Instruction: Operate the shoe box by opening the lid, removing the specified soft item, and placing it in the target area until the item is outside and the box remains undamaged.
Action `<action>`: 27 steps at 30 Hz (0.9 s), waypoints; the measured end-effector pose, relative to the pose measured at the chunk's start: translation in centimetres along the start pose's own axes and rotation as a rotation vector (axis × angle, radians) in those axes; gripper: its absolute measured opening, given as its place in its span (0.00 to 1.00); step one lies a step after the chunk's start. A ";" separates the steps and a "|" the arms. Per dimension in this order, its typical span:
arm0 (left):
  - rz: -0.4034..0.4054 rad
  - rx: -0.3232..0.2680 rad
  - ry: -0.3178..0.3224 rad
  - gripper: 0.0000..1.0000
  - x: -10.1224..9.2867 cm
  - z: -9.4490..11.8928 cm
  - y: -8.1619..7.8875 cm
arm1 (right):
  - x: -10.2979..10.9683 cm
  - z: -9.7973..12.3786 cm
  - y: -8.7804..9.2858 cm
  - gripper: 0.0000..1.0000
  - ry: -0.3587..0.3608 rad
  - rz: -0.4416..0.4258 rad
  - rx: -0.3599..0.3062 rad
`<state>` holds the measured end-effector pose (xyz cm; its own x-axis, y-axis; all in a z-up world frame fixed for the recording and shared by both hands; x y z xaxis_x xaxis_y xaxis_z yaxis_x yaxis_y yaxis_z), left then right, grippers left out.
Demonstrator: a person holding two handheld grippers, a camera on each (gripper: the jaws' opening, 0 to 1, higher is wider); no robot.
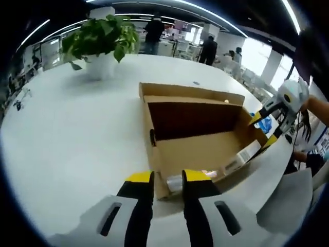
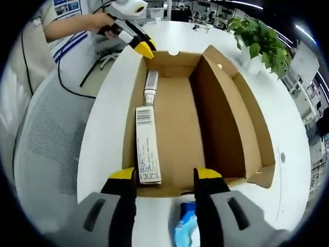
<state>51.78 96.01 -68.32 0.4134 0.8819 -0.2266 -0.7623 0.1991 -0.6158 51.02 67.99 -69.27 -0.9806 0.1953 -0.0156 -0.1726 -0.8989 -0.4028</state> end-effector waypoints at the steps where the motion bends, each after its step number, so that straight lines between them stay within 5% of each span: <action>1: 0.005 -0.002 0.000 0.16 0.0 0.0 0.0 | 0.0 -0.1 -0.1 0.39 -0.003 0.003 0.002; 11: 0.016 0.000 -0.019 0.07 0.6 -0.1 0.2 | 0.5 -1.7 -0.9 0.31 -0.031 0.028 0.008; 27: 0.023 0.001 -0.014 0.06 0.6 -0.2 0.3 | 1.2 -2.9 -1.7 0.17 -0.037 0.061 0.010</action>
<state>51.86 96.56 -68.80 0.3885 0.8923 -0.2300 -0.7721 0.1790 -0.6098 50.41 70.87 -71.24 -0.9921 0.1253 -0.0059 -0.1129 -0.9128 -0.3926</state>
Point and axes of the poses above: the point that each gripper's makers call its tool centre point, and the gripper's own axes: z roughly backward along the fingers, x roughly to its left, y roughly out of its underside, the point moved 5 cm from there along z, roughly backward along the fingers, and after that the axes turned 6 degrees about x, right-handed, at the moved point
